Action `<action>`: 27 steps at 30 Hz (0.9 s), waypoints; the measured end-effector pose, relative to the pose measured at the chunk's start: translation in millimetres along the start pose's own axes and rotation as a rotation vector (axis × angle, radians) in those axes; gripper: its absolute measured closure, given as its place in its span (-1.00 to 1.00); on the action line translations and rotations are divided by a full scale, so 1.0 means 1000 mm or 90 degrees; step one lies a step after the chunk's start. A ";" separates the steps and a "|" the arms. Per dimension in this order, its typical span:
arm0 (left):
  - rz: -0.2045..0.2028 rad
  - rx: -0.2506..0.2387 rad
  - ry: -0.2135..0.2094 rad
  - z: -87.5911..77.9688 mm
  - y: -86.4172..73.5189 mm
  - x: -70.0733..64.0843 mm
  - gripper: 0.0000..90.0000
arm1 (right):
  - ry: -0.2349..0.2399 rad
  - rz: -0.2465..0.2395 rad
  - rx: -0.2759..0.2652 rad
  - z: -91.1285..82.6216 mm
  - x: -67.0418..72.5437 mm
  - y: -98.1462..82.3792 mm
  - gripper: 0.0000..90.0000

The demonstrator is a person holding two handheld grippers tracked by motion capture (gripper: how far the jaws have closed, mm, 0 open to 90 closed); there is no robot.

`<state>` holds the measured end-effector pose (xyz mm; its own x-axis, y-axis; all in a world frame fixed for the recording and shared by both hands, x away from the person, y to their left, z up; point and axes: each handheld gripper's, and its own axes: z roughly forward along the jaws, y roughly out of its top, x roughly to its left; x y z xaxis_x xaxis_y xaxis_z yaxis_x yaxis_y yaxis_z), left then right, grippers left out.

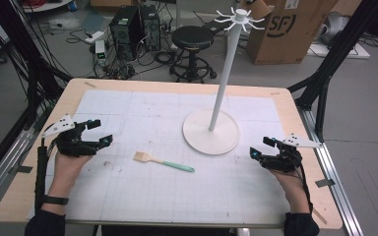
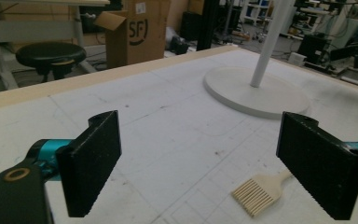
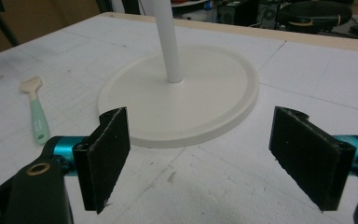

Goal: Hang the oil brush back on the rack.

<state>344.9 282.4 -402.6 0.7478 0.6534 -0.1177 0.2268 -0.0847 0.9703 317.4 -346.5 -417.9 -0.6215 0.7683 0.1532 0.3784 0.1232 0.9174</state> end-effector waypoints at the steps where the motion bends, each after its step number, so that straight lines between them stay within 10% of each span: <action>1: 0.005 0.003 -0.005 0.003 0.001 -0.001 -0.70 | 0.000 0.001 0.002 0.000 0.000 0.000 -0.57; 27: 0.085 0.077 -0.123 0.074 0.009 -0.035 -0.70 | 0.005 0.002 0.007 0.003 -0.002 -0.001 -0.57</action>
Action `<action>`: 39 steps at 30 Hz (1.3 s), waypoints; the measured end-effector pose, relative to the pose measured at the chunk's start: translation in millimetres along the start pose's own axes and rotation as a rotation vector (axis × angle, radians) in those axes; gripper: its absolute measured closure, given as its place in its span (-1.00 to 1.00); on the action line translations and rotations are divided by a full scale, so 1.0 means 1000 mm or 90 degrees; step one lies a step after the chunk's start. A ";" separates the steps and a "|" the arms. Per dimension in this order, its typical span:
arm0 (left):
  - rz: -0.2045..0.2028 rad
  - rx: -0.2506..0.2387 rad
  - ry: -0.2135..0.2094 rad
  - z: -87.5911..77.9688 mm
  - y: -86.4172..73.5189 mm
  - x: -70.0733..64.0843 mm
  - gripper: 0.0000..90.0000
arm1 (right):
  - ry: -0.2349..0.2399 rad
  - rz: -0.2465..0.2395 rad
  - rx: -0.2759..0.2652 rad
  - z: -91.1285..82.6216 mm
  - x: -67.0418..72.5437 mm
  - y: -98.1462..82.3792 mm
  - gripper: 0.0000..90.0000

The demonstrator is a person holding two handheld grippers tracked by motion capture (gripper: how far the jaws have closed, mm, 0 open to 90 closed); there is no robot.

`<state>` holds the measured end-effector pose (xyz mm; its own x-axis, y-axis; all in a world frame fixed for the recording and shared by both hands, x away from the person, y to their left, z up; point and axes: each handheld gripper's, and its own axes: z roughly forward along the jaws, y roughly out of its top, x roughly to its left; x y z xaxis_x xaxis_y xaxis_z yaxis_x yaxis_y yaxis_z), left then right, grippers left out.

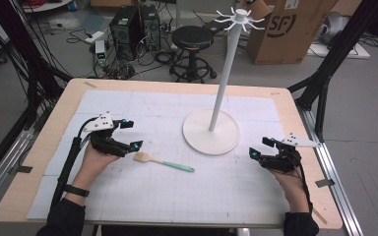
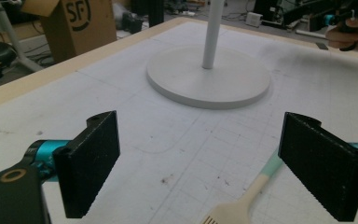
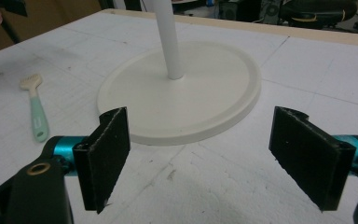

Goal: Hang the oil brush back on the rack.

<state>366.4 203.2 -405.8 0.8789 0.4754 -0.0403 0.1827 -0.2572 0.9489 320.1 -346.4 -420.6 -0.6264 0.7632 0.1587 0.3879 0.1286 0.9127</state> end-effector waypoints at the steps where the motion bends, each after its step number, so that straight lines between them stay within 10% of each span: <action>1: 0.007 0.008 -0.005 0.003 0.000 -0.001 -0.71 | -0.001 0.000 0.000 0.000 0.000 0.000 -0.57; 22: 0.062 0.123 -0.099 0.055 -0.018 -0.023 -0.63 | 0.003 0.001 0.003 0.001 -0.001 0.000 -0.56; 39: 0.111 0.170 -0.150 0.065 -0.024 -0.029 0.21 | 0.003 0.003 0.001 0.000 -0.001 0.000 -0.56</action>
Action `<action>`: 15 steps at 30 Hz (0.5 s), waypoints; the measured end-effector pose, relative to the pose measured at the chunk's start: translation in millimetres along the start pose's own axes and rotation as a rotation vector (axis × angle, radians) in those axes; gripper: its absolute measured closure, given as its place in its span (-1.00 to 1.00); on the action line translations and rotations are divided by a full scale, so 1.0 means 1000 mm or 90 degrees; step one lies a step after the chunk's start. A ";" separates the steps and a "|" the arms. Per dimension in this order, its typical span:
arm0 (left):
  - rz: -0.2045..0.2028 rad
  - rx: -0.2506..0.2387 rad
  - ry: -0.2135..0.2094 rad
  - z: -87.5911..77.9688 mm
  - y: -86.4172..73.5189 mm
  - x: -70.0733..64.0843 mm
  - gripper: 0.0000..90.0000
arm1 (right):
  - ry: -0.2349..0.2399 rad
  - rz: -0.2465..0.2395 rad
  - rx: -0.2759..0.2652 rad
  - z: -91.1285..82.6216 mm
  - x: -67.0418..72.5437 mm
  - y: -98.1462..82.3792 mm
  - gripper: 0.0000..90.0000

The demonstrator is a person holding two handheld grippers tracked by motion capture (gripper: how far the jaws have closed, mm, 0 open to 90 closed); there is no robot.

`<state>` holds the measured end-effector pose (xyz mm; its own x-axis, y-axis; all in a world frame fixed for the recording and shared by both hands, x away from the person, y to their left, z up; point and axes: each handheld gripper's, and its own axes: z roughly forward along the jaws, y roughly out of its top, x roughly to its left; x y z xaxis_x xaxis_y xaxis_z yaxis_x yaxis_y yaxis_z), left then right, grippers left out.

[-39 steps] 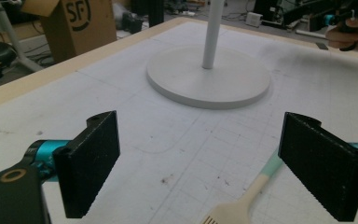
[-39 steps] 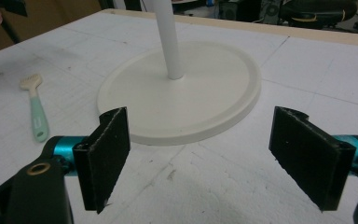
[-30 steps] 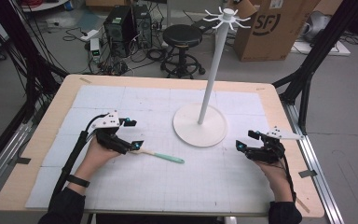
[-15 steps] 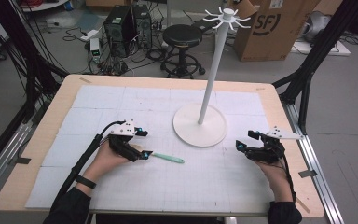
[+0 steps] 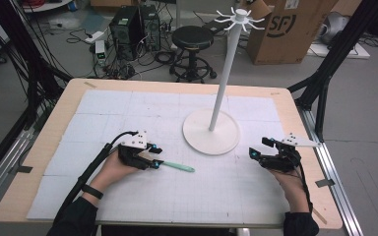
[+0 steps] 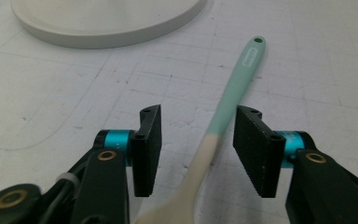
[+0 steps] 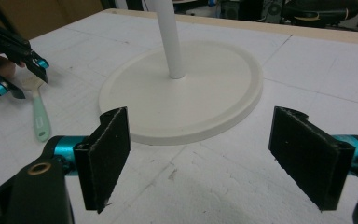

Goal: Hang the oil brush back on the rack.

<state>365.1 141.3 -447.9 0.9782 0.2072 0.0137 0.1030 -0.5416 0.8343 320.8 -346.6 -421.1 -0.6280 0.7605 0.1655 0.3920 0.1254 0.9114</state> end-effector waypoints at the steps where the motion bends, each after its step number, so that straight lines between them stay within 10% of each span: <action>1: 0.002 0.001 -0.001 0.000 0.000 0.000 0.24 | 0.000 0.000 0.000 0.000 0.000 0.000 -0.56; 15: 0.009 0.035 0.008 -0.001 -0.002 -0.001 0.49 | 0.004 0.005 0.003 0.000 0.000 0.000 -0.56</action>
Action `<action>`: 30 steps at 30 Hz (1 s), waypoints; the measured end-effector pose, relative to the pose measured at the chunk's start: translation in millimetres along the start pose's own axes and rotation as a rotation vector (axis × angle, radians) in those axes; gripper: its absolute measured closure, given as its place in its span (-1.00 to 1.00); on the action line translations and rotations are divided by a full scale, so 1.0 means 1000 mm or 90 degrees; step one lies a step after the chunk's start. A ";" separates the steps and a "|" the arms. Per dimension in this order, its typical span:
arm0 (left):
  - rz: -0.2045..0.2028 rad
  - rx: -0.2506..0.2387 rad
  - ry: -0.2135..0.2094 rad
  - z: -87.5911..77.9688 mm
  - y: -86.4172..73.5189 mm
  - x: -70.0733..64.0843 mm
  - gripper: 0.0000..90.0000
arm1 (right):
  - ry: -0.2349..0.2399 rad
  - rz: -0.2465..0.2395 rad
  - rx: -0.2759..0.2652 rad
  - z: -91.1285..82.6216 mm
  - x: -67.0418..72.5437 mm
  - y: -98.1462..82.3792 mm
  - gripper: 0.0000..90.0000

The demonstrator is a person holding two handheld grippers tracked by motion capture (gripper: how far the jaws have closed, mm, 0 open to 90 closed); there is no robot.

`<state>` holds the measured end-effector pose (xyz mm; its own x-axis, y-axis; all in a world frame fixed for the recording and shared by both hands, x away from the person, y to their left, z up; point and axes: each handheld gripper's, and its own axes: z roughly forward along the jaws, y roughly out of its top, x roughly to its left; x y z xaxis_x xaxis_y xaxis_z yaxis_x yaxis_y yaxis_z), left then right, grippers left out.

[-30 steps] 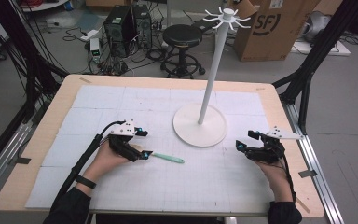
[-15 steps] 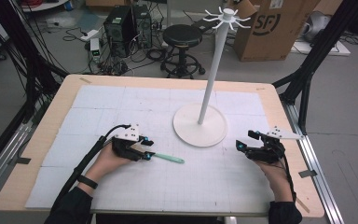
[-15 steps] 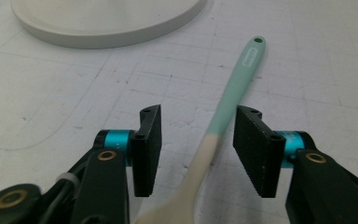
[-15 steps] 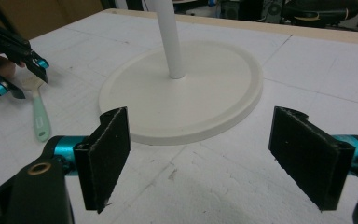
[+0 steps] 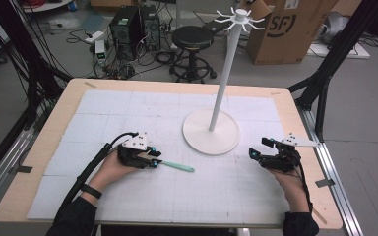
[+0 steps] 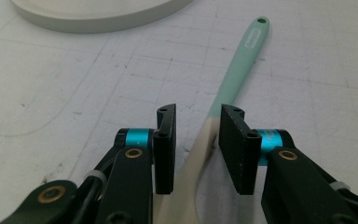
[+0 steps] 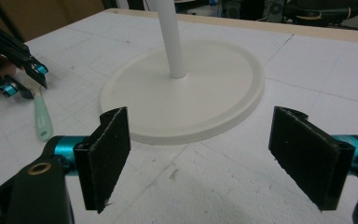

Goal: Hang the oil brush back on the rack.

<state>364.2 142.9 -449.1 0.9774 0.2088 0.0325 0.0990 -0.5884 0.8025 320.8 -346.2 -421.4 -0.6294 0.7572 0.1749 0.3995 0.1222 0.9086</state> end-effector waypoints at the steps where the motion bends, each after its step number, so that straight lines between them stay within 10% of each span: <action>1: 0.004 0.004 -0.001 0.000 0.000 0.000 0.50 | 0.001 -0.003 0.001 0.000 0.000 0.000 -0.56; 30: 0.009 0.007 -0.032 0.002 0.001 0.001 0.77 | 0.005 0.002 0.002 0.002 -0.001 -0.001 -0.55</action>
<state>365.5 141.2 -449.5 0.9870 0.1602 0.0138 0.0863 -0.6001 0.7953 322.8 -345.9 -422.9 -0.6335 0.7523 0.1807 0.4031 0.1216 0.9070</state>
